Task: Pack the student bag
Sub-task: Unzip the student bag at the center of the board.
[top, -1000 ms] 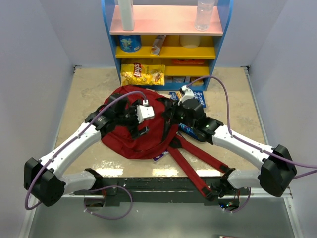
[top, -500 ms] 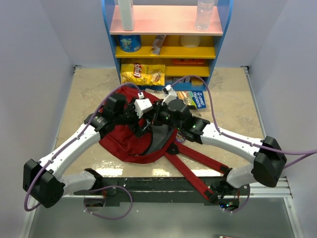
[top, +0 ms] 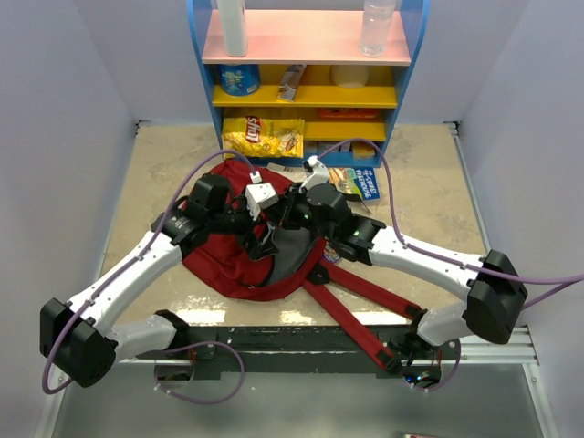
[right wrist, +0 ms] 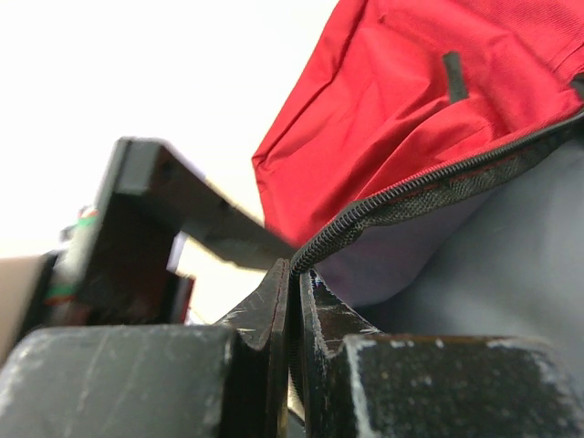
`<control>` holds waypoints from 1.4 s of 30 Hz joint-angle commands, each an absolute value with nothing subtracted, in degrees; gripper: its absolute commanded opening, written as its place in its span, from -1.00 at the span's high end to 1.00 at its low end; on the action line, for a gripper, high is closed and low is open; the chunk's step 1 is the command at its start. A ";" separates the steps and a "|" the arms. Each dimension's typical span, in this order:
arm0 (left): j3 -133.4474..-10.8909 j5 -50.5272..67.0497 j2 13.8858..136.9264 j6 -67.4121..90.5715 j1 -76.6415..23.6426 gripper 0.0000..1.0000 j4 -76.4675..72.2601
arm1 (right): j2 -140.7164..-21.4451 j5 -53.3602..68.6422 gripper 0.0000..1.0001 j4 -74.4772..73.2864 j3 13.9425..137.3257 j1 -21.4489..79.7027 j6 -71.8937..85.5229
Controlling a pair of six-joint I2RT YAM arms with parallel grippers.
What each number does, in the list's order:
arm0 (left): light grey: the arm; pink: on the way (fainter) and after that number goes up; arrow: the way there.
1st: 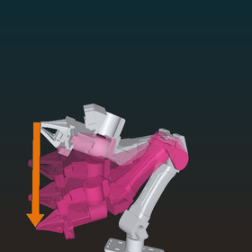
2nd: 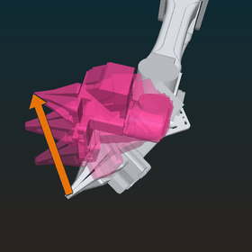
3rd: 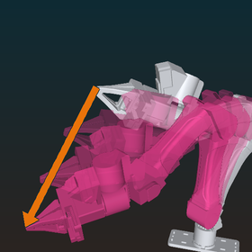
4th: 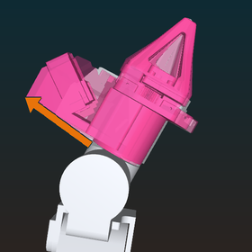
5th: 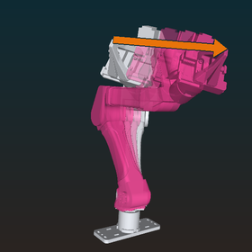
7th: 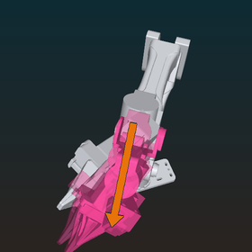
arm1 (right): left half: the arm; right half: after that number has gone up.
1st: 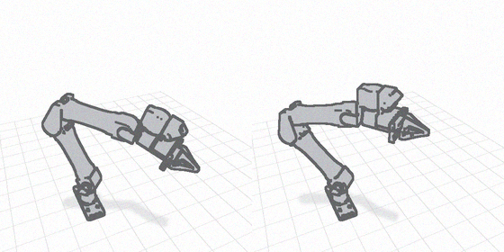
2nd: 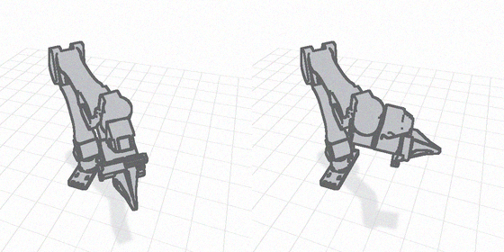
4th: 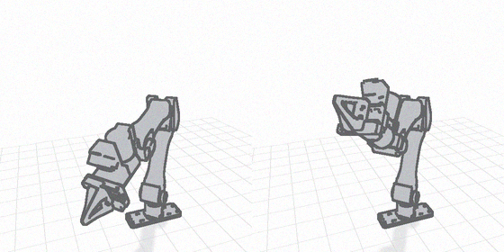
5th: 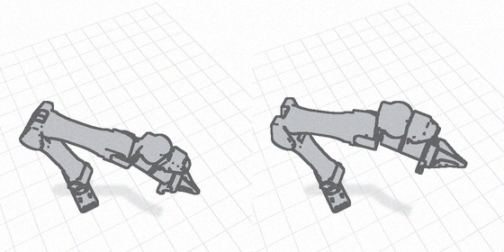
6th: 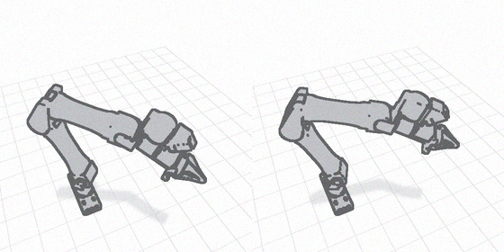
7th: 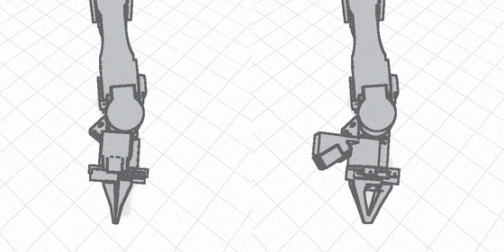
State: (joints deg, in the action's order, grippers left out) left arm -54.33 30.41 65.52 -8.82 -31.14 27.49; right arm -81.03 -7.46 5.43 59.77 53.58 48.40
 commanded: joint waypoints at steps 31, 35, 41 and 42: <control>-54.22 13.01 63.38 -18.80 -29.55 1.00 28.99 | -74.80 -10.46 0.68 3.61 62.75 53.79 44.66; -59.05 12.31 58.81 -23.81 -21.99 1.00 33.48 | -71.56 -14.75 0.25 -1.13 63.19 53.35 41.75; -61.97 2.84 51.51 -30.93 -13.37 1.00 37.97 | -68.64 -16.52 0.10 -3.60 62.49 48.52 39.55; -61.35 1.33 49.42 -31.55 -12.66 1.00 37.88 | -69.08 -16.96 0.10 -3.86 62.58 47.91 39.20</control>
